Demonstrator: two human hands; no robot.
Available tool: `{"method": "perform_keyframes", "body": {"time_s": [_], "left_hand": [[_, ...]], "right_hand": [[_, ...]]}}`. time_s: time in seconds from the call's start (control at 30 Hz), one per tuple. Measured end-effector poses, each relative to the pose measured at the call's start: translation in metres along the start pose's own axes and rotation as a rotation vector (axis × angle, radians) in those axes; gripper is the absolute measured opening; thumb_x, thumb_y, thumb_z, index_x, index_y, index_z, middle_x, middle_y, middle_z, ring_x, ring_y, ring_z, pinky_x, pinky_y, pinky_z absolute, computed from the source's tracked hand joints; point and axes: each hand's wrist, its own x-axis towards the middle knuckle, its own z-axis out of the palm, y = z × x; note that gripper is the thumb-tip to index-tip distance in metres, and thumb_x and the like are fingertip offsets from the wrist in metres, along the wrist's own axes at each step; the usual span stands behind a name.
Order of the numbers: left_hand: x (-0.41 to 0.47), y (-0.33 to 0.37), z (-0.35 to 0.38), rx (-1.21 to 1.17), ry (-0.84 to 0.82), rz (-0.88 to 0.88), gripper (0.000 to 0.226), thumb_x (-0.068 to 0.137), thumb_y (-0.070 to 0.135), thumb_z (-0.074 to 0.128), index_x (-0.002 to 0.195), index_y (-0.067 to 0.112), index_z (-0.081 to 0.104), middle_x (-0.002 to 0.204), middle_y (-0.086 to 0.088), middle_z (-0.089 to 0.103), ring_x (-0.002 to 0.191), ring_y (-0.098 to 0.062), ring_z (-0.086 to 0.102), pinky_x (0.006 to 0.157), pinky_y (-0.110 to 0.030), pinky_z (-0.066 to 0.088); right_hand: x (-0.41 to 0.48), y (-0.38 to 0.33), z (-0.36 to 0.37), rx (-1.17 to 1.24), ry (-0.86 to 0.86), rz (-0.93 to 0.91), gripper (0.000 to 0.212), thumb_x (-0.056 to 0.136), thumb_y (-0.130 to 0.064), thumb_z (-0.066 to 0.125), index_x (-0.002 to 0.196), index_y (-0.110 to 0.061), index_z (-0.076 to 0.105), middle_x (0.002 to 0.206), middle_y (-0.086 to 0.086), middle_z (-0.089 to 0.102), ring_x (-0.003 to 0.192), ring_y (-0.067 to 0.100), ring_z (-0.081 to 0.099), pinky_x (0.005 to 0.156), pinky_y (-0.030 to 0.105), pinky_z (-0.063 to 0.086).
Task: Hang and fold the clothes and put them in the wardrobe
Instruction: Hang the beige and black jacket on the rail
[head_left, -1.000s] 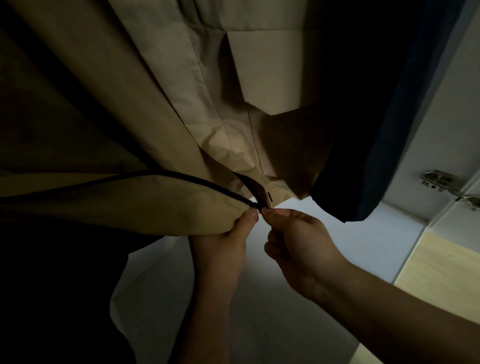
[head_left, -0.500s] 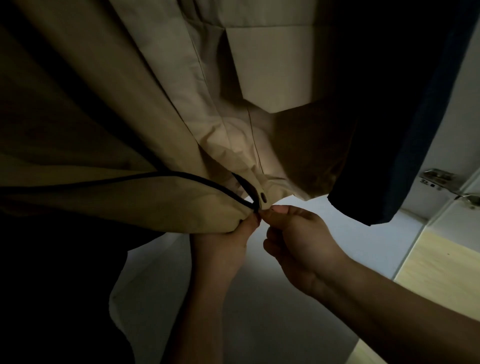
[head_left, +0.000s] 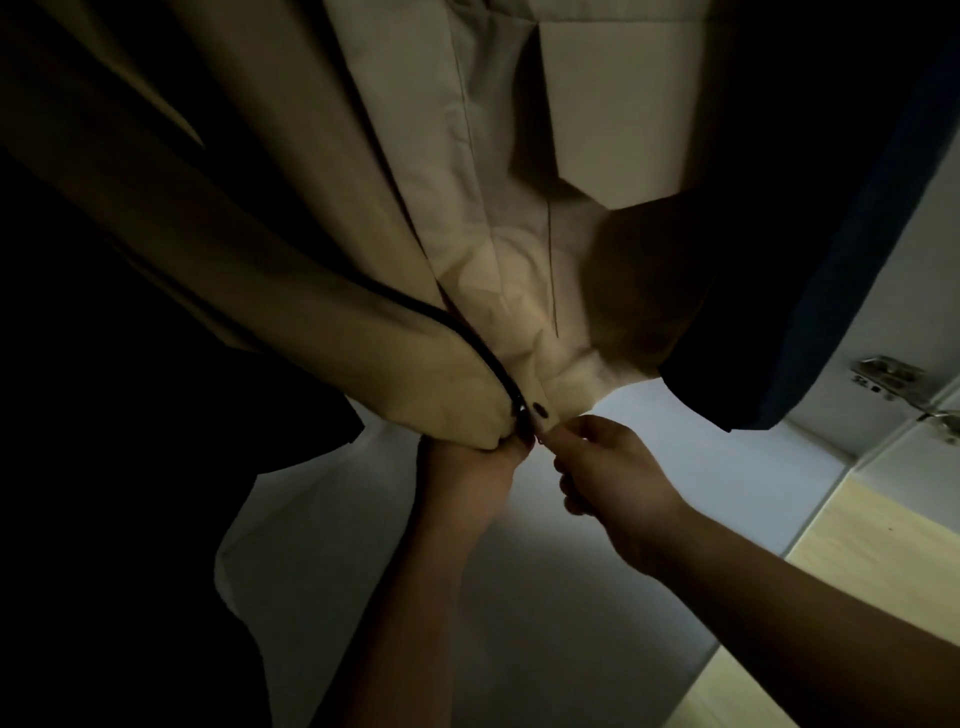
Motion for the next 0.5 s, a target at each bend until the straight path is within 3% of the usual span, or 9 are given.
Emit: {"method": "perform_keyframes", "body": {"time_s": [0.1,0.13,0.2,0.27,0.37,0.43,0.47,0.5], "left_hand": [[0.005,-0.010,-0.004,0.037,-0.038,-0.021,0.040,0.082,0.014,0.082,0.105,0.032,0.054,0.093,0.030,0.047,0.079,0.018,0.050,0.067,0.009,0.033],[0.005,-0.011,-0.005,0.050,-0.045,-0.026,0.042,0.081,0.016,0.083,0.105,0.031,0.052,0.094,0.030,0.047,0.081,0.014,0.048,0.067,0.008,0.032],[0.006,-0.014,-0.006,0.039,-0.045,-0.056,0.045,0.079,0.018,0.084,0.110,0.030,0.053,0.096,0.028,0.050,0.085,0.009,0.048,0.068,0.004,0.034],[0.006,-0.017,-0.006,-0.008,-0.045,-0.134,0.047,0.078,0.020,0.085,0.110,0.031,0.053,0.097,0.027,0.051,0.086,0.007,0.049,0.069,0.001,0.032],[0.005,-0.021,-0.004,-0.082,-0.079,-0.260,0.040,0.078,0.020,0.085,0.106,0.027,0.057,0.101,0.018,0.061,0.090,0.001,0.059,0.078,-0.011,0.044],[0.005,-0.017,-0.004,-0.144,-0.141,-0.327,0.029,0.082,0.013,0.082,0.105,0.017,0.066,0.101,0.004,0.073,0.092,-0.013,0.071,0.085,-0.028,0.055],[0.004,-0.015,-0.004,-0.171,-0.167,-0.325,0.026,0.083,0.009,0.079,0.106,0.014,0.068,0.100,-0.002,0.075,0.090,-0.016,0.074,0.084,-0.034,0.058],[0.003,-0.013,-0.004,-0.214,-0.176,-0.320,0.025,0.085,0.004,0.077,0.107,0.011,0.068,0.101,-0.006,0.076,0.090,-0.019,0.074,0.083,-0.036,0.059]], "right_hand": [[0.004,0.002,-0.002,-0.154,0.015,-0.017,0.081,0.071,-0.092,0.038,0.107,-0.022,0.059,0.084,0.001,0.061,0.068,0.016,0.055,0.057,0.028,0.047],[0.006,0.005,-0.002,-0.177,0.072,-0.042,0.089,0.066,-0.096,0.032,0.108,-0.021,0.057,0.090,0.000,0.063,0.073,0.015,0.057,0.061,0.028,0.046],[0.015,0.010,-0.004,-0.287,0.267,-0.140,0.086,0.069,-0.095,0.034,0.112,-0.022,0.050,0.104,0.000,0.060,0.083,0.011,0.057,0.064,0.027,0.044],[0.025,0.019,-0.011,-0.567,0.489,-0.319,0.077,0.080,-0.083,0.047,0.124,-0.020,0.046,0.117,0.004,0.055,0.094,0.016,0.057,0.071,0.033,0.051],[0.036,0.027,-0.021,-0.994,0.747,-0.784,0.047,0.091,-0.046,0.068,0.114,-0.011,0.047,0.106,0.010,0.048,0.092,0.028,0.052,0.077,0.043,0.051],[0.039,0.024,-0.022,-1.117,0.699,-1.189,0.019,0.095,-0.017,0.057,0.108,-0.008,0.047,0.100,0.012,0.042,0.085,0.031,0.045,0.070,0.043,0.043],[0.039,0.023,-0.022,-1.133,0.584,-1.321,0.014,0.099,-0.011,0.043,0.111,-0.009,0.048,0.102,0.011,0.042,0.085,0.031,0.045,0.069,0.043,0.041],[0.039,0.021,-0.023,-1.156,0.451,-1.398,0.025,0.100,-0.010,0.030,0.116,-0.011,0.049,0.107,0.009,0.044,0.088,0.030,0.047,0.071,0.041,0.040]]}}
